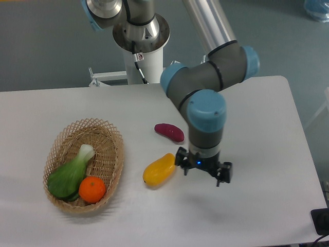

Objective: Pick up the orange from the basket
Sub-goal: 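Move the open gripper over the basket toward the orange, then lower the gripper around the orange inside the wicker basket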

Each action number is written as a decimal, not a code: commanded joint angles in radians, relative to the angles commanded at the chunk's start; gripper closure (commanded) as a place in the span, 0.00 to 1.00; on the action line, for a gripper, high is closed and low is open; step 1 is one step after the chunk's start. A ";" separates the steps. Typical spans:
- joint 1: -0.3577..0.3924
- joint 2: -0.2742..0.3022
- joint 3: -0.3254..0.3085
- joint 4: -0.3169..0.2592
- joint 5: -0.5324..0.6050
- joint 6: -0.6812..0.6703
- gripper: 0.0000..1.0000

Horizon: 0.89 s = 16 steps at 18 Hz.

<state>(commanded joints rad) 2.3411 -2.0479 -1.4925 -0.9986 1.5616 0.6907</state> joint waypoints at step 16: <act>-0.269 -0.005 -0.089 -0.002 -0.147 -0.346 0.00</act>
<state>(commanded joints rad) 2.0725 -2.0524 -1.5814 -1.0001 1.4146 0.3451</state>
